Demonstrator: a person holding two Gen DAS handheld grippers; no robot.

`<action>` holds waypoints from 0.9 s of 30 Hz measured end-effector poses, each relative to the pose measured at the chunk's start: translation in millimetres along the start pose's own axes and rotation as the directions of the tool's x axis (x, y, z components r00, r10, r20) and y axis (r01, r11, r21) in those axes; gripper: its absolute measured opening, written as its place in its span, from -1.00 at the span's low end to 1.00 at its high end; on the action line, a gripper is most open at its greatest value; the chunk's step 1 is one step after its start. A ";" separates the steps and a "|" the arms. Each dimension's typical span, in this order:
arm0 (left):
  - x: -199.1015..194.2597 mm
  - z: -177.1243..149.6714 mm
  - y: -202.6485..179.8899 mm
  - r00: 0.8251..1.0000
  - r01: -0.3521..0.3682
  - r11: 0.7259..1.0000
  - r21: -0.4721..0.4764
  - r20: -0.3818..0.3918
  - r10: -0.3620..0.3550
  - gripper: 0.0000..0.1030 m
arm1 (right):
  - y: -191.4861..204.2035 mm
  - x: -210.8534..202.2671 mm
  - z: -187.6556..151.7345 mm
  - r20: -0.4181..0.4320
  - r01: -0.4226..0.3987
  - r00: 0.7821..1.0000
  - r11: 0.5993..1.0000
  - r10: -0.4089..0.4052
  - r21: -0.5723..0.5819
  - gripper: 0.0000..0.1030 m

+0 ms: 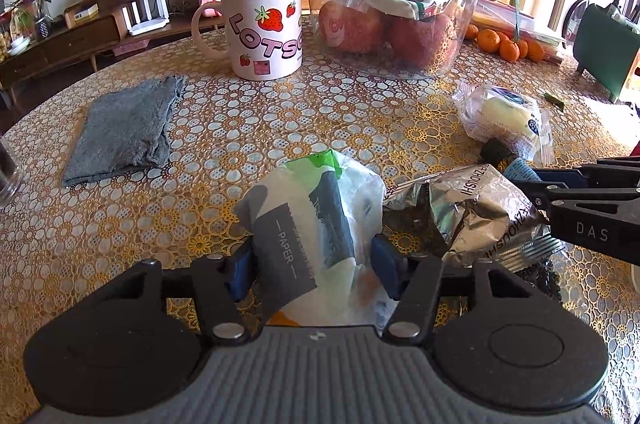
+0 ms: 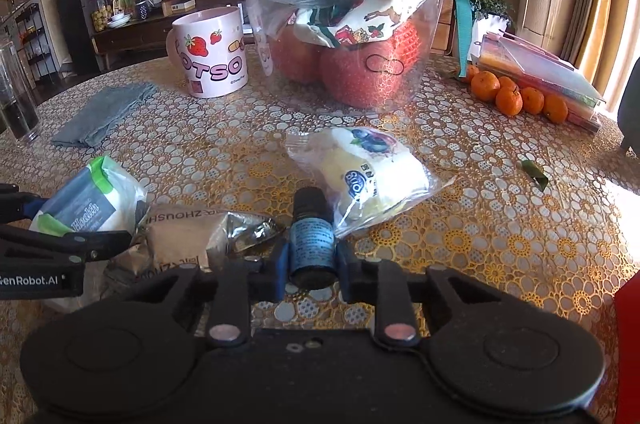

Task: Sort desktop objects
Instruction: 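Grasp the blue-labelled bottle with the right gripper while the left gripper grasps the tissue pack, then carry the bottle and tissue pack over the red box with both grippers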

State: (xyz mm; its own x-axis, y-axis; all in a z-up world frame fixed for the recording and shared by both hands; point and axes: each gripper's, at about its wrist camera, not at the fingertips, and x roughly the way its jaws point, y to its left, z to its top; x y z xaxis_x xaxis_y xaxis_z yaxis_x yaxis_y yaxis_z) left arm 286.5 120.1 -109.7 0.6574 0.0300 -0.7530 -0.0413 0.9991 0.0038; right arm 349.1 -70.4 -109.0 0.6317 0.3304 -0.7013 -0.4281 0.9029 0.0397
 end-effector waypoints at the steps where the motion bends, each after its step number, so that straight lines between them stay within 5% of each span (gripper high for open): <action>1: -1.5 -0.2 0.0 1.000 -0.001 1.000 0.001 0.000 0.001 0.02 | 0.1 -2.0 -1.8 -0.002 0.000 1.000 1.000 0.000 -0.002 -0.55; 8: -17.0 -2.8 1.3 1.000 -0.029 1.000 -0.011 -0.004 0.029 -0.15 | -4.0 -22.5 -18.6 -0.018 0.003 1.000 1.000 -0.003 0.007 -0.55; 27: -86.6 -31.4 -23.9 1.000 -0.018 0.999 -0.038 0.014 0.019 -0.21 | -21.2 -101.4 -60.3 0.019 0.015 1.000 0.999 -0.016 0.043 -0.55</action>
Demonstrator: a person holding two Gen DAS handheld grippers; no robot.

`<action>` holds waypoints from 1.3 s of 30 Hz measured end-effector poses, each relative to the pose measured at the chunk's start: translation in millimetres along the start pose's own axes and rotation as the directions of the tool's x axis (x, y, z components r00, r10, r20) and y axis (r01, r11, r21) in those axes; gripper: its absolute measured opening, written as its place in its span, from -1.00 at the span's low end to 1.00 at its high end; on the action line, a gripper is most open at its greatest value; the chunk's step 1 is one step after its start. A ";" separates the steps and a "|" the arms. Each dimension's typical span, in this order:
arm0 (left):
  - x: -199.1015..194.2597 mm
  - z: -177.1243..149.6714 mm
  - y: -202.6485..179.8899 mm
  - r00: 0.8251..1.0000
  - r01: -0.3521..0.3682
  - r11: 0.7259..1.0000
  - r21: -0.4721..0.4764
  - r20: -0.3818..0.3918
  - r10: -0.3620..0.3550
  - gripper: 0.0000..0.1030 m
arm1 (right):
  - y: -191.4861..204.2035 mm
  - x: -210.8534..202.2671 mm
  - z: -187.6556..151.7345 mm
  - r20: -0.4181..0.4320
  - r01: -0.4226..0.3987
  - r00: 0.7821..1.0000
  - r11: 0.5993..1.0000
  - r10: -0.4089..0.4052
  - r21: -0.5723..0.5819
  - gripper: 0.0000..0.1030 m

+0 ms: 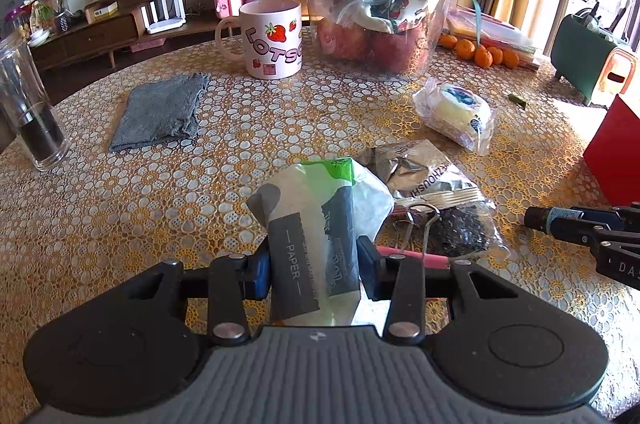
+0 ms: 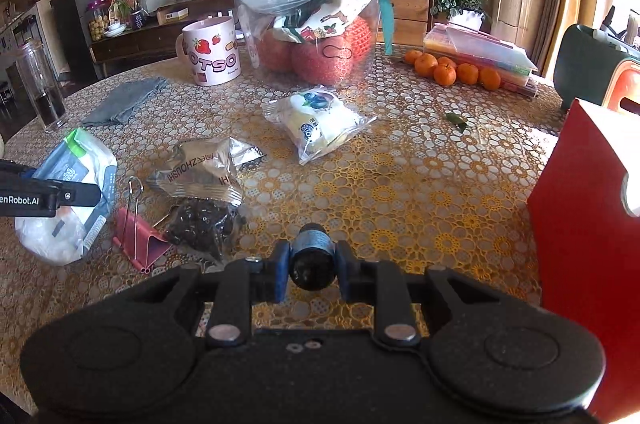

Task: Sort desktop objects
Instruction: 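Carry the bottle and tissue pack over the red box with both grippers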

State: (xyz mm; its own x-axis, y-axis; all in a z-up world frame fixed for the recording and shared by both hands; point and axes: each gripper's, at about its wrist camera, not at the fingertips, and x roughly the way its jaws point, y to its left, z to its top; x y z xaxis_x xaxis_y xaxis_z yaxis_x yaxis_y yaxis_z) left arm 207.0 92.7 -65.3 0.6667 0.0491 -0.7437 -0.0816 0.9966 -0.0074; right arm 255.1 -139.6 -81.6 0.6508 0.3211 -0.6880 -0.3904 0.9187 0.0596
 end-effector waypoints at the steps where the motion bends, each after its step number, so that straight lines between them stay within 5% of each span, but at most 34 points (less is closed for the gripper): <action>1: -4.2 -1.6 -3.2 1.000 0.006 1.000 0.001 0.002 -0.006 -0.21 | -1.4 -3.9 -1.6 0.003 -0.002 1.000 1.000 0.002 0.002 -0.55; 17: -57.7 -9.9 -81.7 0.991 0.131 0.989 0.069 0.010 -0.132 -0.21 | -38.0 -76.1 -25.8 0.086 -0.011 0.996 0.997 0.004 0.075 -0.55; 39: -99.8 27.7 -221.1 0.955 0.269 0.930 0.250 0.054 -0.291 -0.21 | -121.8 -172.8 -15.7 0.261 0.029 0.963 0.990 -0.064 0.135 -0.55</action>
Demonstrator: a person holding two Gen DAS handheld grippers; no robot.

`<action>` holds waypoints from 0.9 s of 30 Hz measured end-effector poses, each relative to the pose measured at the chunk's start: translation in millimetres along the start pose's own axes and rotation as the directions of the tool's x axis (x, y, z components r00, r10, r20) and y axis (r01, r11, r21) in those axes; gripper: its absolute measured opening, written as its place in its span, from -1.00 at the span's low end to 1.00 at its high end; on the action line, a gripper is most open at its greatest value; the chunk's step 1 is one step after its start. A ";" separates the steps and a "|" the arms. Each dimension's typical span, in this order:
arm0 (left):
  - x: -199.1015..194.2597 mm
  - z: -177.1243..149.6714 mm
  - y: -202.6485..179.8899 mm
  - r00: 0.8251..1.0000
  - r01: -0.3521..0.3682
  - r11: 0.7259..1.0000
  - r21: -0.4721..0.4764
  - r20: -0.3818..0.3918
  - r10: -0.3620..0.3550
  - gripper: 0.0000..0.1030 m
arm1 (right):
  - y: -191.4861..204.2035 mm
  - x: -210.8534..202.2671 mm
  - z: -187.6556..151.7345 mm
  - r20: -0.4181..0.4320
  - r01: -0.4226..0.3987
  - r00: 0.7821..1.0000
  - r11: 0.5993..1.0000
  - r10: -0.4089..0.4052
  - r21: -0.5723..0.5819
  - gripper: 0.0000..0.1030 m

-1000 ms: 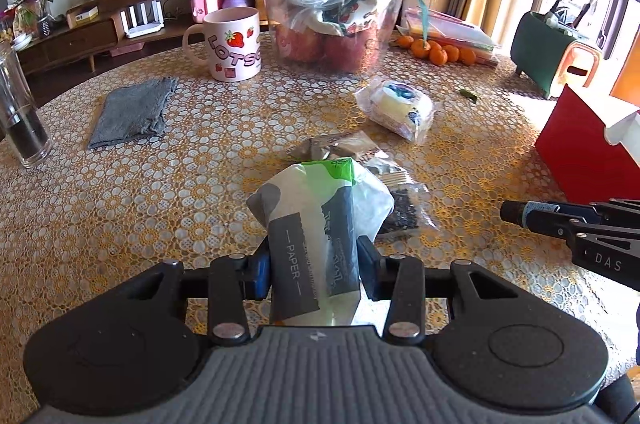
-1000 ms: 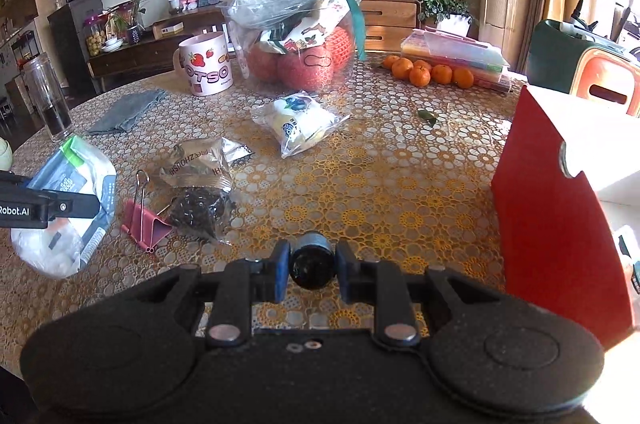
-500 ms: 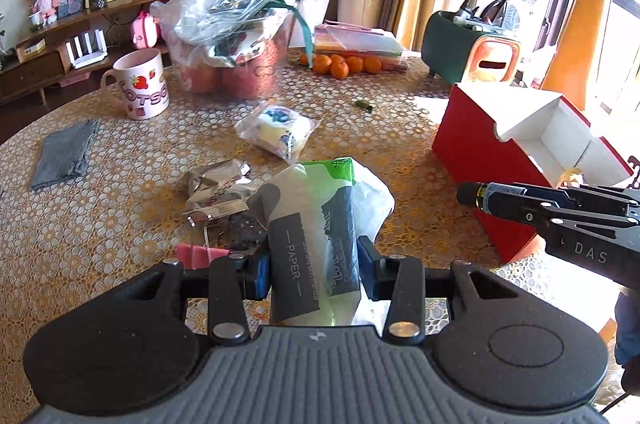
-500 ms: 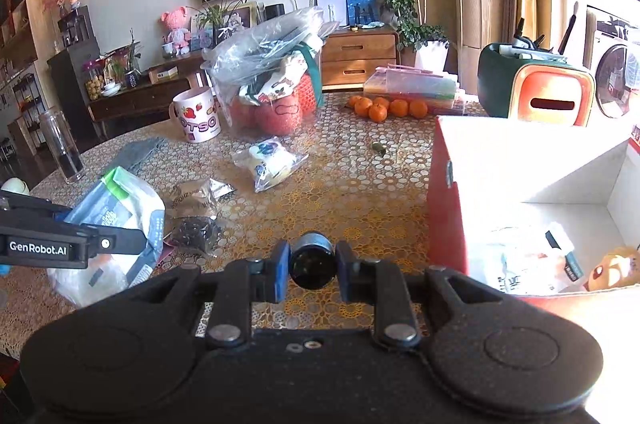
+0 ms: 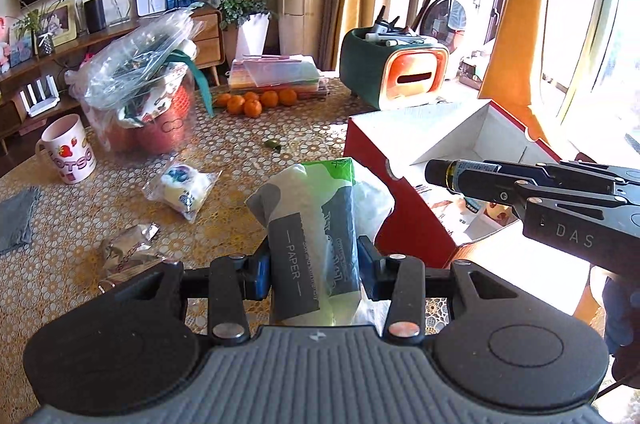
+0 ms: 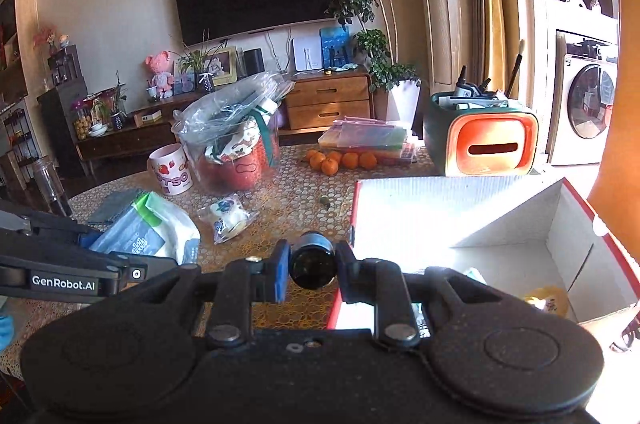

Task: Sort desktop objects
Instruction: 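Carry the bottle and tissue pack over the red box with both grippers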

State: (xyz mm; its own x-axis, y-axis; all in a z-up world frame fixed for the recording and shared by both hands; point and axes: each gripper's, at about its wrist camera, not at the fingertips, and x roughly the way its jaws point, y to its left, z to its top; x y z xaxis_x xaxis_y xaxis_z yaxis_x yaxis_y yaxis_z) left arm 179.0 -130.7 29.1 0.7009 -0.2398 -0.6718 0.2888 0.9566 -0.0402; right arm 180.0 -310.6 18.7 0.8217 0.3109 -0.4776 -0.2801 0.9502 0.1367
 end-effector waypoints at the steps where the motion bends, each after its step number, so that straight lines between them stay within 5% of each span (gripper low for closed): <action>1: 1.8 3.0 -6.5 1.000 0.006 1.000 0.011 0.001 -0.006 -0.21 | -3.7 -1.5 1.3 0.004 0.005 1.000 1.000 -0.005 0.000 -0.55; 27: 78.9 64.2 -124.4 0.992 0.120 0.974 0.190 -0.067 -0.109 -0.21 | -121.9 -13.5 -3.8 -0.013 0.181 0.984 0.978 -0.180 0.105 -0.55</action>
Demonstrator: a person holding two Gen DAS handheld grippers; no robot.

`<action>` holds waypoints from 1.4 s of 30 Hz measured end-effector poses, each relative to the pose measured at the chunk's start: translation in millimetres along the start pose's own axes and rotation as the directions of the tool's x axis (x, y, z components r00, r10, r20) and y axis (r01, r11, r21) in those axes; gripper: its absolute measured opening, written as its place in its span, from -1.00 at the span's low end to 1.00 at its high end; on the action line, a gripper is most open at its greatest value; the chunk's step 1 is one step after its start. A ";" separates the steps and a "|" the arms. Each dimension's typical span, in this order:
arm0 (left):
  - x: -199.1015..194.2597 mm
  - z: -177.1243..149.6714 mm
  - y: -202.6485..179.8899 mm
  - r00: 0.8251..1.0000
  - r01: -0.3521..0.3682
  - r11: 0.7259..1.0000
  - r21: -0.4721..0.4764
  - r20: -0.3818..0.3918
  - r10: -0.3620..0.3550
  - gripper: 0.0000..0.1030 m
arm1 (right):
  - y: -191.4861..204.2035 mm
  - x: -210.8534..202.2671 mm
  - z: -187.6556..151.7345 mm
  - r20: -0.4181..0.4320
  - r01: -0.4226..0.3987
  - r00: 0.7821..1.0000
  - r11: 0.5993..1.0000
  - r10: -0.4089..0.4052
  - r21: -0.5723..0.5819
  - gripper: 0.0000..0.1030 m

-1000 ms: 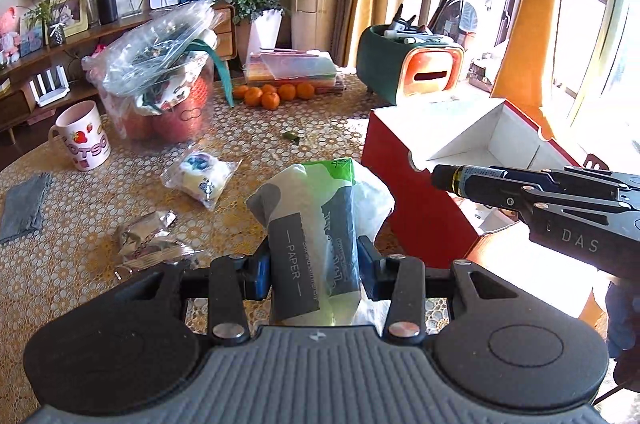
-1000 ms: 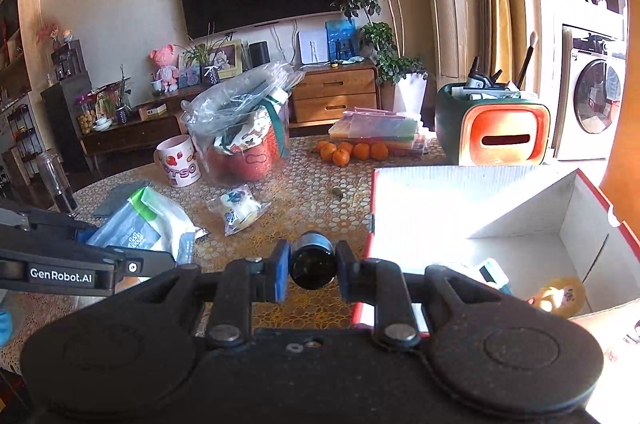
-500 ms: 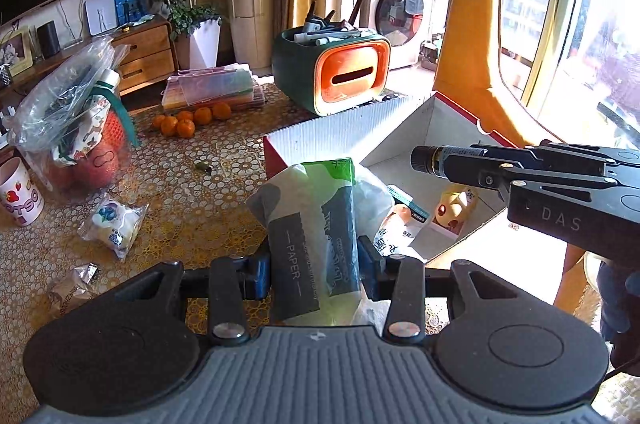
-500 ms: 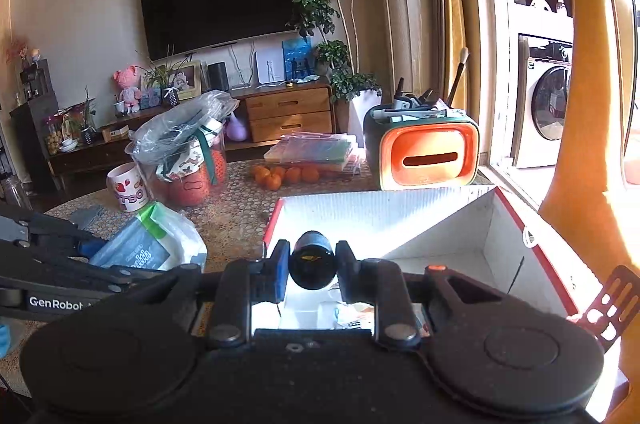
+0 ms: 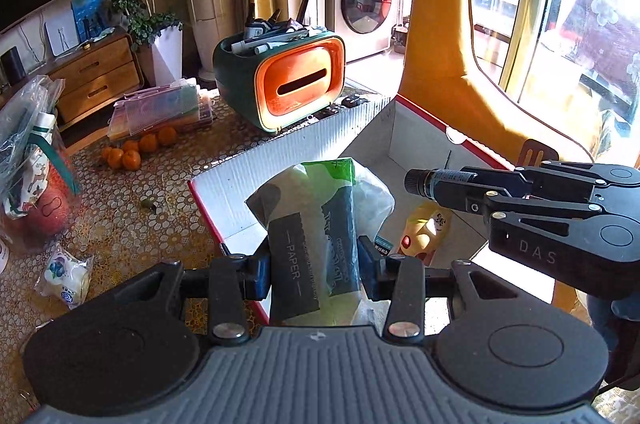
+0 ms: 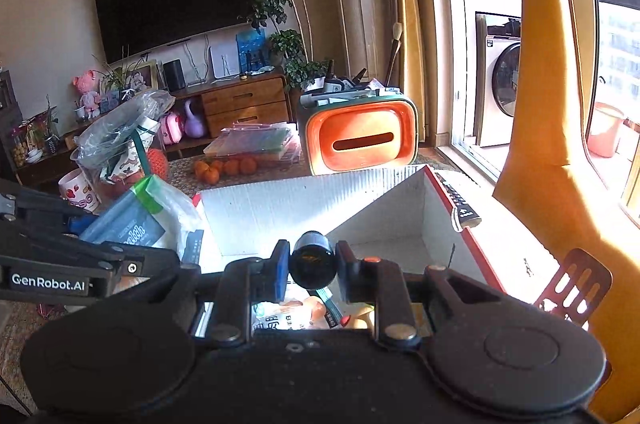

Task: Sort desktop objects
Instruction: 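Carry the bottle and tissue pack over the red box with both grippers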

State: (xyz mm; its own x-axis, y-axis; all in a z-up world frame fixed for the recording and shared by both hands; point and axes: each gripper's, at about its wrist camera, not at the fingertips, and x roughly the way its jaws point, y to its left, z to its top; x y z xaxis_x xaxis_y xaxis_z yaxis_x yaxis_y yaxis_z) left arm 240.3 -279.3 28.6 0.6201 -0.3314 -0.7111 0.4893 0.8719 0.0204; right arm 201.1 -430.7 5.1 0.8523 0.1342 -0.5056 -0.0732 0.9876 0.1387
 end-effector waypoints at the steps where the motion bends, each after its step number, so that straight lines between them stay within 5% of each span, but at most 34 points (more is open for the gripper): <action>1: 5.7 2.9 -1.5 1.000 0.001 1.000 0.002 -0.011 -0.001 -0.21 | -4.2 2.3 -0.4 -0.005 0.004 1.000 1.000 -0.004 0.003 -0.55; 23: 110.0 14.2 -16.7 0.981 -0.032 0.994 0.103 -0.186 0.051 -0.20 | -37.6 81.4 -2.0 -0.173 0.057 0.982 0.995 -0.070 -0.081 -0.55; 42: 139.1 9.3 -15.9 0.950 0.037 0.994 0.102 -0.314 -0.004 -0.09 | -38.0 103.2 -3.7 -0.302 0.020 0.951 0.988 -0.066 -0.151 -0.54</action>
State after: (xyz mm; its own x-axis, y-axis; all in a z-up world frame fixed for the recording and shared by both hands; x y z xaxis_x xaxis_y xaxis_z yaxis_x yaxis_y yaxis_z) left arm 324.5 -342.6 -64.1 0.3948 -0.2047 -0.8957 0.5719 0.8177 0.0652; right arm 290.0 -454.1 -55.5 0.6589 0.0873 -0.7472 -0.1334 0.9911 -0.0018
